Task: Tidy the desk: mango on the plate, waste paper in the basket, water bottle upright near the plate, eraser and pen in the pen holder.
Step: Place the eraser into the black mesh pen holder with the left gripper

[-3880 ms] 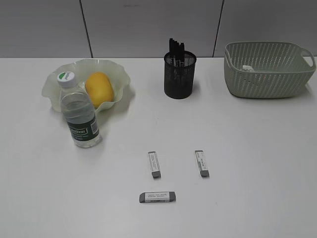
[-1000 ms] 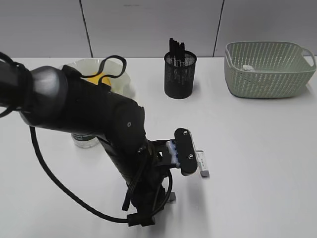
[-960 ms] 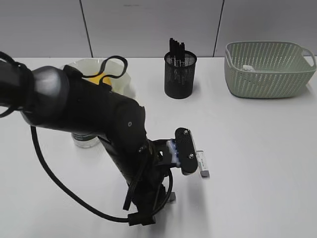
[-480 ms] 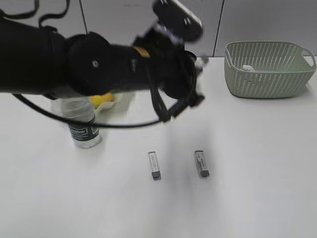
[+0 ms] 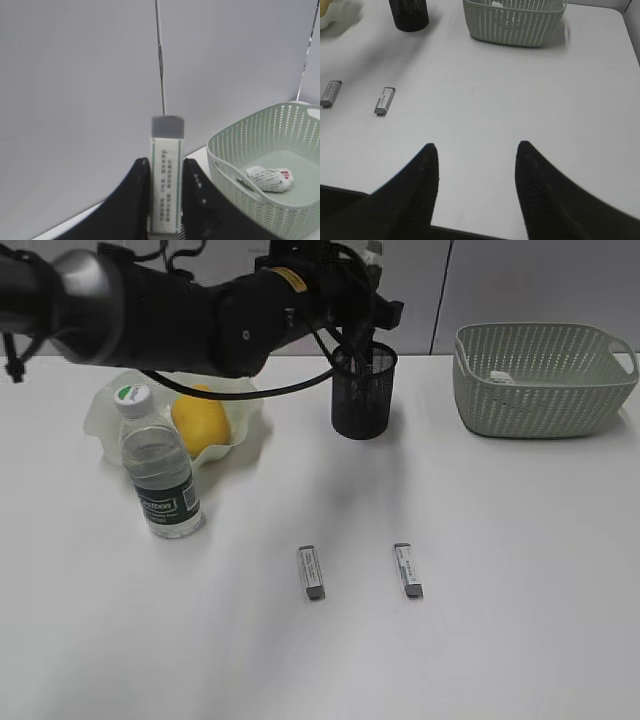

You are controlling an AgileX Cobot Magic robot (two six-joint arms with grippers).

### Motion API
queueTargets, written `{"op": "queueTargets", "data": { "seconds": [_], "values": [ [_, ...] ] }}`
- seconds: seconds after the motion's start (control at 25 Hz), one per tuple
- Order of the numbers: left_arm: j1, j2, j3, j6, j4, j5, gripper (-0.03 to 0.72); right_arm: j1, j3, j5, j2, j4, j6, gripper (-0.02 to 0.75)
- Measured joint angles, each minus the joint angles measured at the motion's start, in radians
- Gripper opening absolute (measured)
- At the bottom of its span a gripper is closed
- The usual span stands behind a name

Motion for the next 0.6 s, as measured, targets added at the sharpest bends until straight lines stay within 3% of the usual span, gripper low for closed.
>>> {"op": "queueTargets", "data": {
  "seconds": [0.24, 0.6],
  "values": [
    [0.002, 0.128, -0.091, -0.016, 0.041, -0.078, 0.143, 0.000, 0.000, 0.000, 0.000, 0.000, 0.000, 0.403],
    [0.032, 0.236, -0.145, -0.019, 0.021, -0.109, 0.143, 0.000, 0.000, 0.000, -0.001, 0.000, 0.000, 0.403]
  ]
}}
